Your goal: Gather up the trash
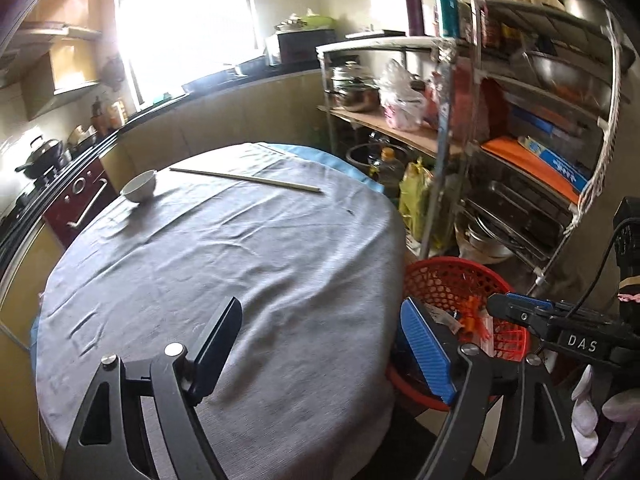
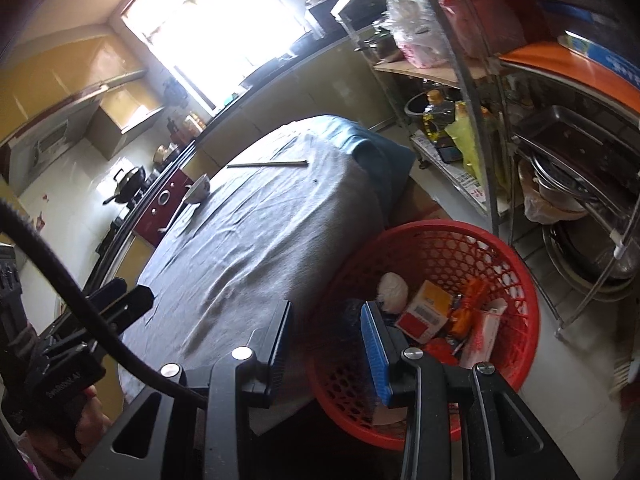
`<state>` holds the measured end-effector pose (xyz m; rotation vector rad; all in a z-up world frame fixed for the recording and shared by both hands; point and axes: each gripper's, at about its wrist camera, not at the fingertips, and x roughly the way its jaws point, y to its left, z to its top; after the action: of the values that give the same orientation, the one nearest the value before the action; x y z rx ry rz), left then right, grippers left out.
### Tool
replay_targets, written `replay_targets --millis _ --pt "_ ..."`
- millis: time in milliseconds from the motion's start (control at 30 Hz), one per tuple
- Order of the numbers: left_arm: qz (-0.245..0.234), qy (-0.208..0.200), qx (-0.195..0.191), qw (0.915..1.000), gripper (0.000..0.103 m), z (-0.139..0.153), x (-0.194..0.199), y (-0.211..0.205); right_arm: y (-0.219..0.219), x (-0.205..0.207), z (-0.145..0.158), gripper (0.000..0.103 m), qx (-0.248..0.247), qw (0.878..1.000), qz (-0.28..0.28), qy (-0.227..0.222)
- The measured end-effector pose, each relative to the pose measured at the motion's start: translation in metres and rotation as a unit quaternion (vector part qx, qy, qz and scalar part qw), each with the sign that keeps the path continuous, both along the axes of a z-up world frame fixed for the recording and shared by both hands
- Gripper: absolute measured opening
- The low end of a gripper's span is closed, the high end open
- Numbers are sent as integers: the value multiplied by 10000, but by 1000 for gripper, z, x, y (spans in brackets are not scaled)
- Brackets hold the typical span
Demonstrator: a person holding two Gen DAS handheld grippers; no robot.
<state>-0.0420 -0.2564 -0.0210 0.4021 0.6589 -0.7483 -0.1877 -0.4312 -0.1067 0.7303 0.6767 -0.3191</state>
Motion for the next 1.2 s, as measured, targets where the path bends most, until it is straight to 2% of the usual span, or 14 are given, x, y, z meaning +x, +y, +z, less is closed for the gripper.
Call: replay_targets --millis 367,667,733,767,1200 --pt "835 -108 -230 9962 84 13 27 65 54 39 27 39 -446 9973 568 107" --pt "1659 -387 -345 9848 90 20 45 130 105 73 51 42 -889 9911 987 118" --pt "1827 -495 -332 9814 90 21 48 143 116 78 56 54 -991 9894 1060 117" --pt "1859 -506 -338 9807 90 22 48 147 121 80 58 56 -1035 9886 1084 109" --pt "2470 -618 -504 9657 90 36 62 213 189 128 94 56 -1666 9708 1725 8"
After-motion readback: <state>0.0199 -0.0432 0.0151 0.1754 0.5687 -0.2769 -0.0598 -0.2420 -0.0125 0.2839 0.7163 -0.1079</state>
